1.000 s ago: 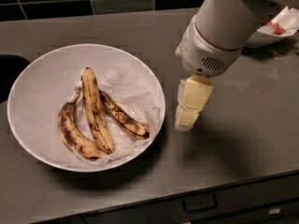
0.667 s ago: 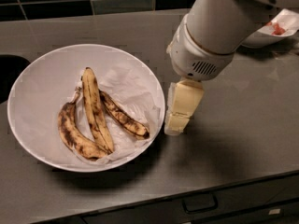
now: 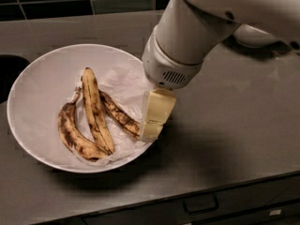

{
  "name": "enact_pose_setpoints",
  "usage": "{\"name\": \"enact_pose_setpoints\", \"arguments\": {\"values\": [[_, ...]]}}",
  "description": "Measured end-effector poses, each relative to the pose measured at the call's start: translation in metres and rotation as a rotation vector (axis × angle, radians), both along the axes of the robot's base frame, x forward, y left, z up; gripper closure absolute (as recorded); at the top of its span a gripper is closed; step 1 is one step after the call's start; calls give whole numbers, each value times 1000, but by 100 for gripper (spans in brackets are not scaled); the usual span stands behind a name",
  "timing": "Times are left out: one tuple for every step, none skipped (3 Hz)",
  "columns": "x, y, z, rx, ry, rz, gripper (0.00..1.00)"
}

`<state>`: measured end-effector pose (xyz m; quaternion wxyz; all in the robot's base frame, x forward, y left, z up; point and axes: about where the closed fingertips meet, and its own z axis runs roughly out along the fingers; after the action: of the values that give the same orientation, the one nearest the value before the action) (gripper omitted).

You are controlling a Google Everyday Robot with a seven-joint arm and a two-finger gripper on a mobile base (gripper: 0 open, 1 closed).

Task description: Pick banana from white bowl

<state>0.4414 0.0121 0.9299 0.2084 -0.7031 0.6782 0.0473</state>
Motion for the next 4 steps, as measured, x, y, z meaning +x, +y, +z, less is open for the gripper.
{"name": "enact_pose_setpoints", "arguments": {"values": [[0,0,0,0,0,0,0],[-14,5,26,48,-48,-4,0],[-32,26,52,101,-78,17,0],[-32,26,52,101,-78,17,0]]}}
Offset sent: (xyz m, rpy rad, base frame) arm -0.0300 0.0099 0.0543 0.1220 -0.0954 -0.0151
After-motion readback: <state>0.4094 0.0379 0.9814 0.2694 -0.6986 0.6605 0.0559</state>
